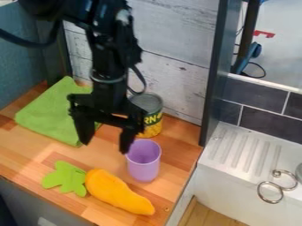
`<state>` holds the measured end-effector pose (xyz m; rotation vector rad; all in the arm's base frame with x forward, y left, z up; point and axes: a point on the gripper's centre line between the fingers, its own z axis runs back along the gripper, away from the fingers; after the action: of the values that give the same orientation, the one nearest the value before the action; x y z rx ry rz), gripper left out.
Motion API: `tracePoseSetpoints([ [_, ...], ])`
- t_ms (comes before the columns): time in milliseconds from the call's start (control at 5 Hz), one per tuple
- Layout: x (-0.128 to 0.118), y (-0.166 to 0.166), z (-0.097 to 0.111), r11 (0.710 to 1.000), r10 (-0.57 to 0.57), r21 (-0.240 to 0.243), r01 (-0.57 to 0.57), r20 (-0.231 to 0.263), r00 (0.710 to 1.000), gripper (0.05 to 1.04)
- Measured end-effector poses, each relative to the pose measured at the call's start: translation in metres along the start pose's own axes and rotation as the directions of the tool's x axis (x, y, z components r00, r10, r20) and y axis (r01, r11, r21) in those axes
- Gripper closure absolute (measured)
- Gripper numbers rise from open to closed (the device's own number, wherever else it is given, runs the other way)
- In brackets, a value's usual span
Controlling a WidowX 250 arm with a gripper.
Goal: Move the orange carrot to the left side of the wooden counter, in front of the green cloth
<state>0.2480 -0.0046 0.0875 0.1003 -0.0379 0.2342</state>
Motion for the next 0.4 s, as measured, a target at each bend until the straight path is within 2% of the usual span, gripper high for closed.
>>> tracePoseSetpoints([
  [200,-0.020,-0.017,-0.004,0.998,0.057,0.023,-0.056,-0.035,0.998,0.083],
  [400,-0.035,-0.020,-0.010,0.992,0.126,0.023,-0.125,-0.023,0.992,0.083],
])
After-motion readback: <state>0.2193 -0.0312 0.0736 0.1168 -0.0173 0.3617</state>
